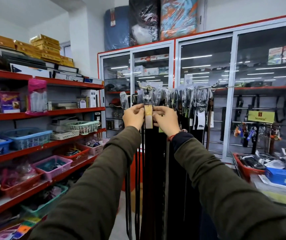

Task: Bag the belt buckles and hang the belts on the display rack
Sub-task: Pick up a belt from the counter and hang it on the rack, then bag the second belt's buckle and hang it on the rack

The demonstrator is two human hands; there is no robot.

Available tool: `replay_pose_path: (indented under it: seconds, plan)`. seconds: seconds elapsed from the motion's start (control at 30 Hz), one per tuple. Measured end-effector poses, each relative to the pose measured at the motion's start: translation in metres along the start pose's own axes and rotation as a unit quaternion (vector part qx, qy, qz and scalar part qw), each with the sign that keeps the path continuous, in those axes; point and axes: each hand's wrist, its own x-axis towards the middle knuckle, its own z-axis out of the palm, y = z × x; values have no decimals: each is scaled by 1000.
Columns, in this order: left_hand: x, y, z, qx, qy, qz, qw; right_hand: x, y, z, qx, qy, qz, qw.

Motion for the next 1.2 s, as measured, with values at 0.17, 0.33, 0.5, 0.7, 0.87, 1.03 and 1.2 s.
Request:
replay_pose_path:
  seconds: [0.17, 0.33, 0.5, 0.7, 0.87, 1.03, 1.2]
  plan:
    - [-38, -31, 11, 133, 34, 164, 977, -34, 29, -17, -117, 70, -155, 978]
    - [-95, -76, 25, 242, 17, 265, 933, -89, 80, -42, -282, 105, -201, 932]
    - [-164, -121, 50, 293, -71, 275, 913, -156, 126, -78, -413, 105, -144, 893]
    - [-249, -167, 88, 298, -173, 241, 907, -242, 168, -141, -498, 102, -16, 861]
    - [-325, -188, 126, 261, -276, 229, 896, -326, 190, -203, -535, 122, 93, 831]
    - [-402, -198, 159, 229, -384, 236, 863, -411, 193, -260, -556, 129, 225, 789]
    - [-468, -199, 184, 172, -525, 229, 801, -469, 179, -316, -562, 57, 350, 747]
